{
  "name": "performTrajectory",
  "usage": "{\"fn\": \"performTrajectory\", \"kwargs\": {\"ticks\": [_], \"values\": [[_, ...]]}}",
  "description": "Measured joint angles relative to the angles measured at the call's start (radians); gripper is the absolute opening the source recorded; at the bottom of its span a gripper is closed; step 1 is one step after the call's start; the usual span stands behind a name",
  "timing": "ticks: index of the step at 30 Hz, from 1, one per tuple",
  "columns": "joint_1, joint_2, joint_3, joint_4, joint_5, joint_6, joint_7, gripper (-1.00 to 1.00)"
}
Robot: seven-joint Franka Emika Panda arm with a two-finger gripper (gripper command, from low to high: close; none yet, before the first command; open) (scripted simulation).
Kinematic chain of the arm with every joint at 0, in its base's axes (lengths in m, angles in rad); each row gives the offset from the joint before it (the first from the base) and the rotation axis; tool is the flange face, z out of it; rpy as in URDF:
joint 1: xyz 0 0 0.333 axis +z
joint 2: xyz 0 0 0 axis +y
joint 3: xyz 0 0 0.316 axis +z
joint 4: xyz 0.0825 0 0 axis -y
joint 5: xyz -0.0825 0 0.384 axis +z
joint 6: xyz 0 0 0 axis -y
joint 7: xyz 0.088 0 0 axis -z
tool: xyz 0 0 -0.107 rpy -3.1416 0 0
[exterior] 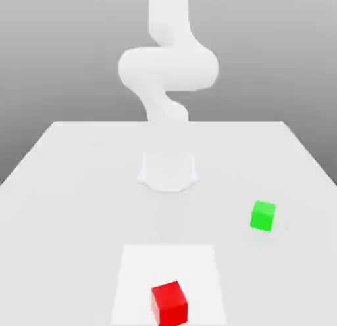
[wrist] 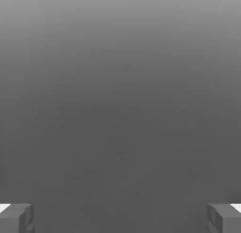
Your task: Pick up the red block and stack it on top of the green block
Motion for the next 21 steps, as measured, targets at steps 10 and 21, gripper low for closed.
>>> {"fn": "performTrajectory", "kwargs": {"ticks": [10, 21], "values": [[0.053, 0.369, -0.05, -0.059, 0.03, 0.137, -0.15, 0.0], [0.069, 0.767, -0.061, -0.124, 0.05, 0.286, -0.302, 0.0]]}}
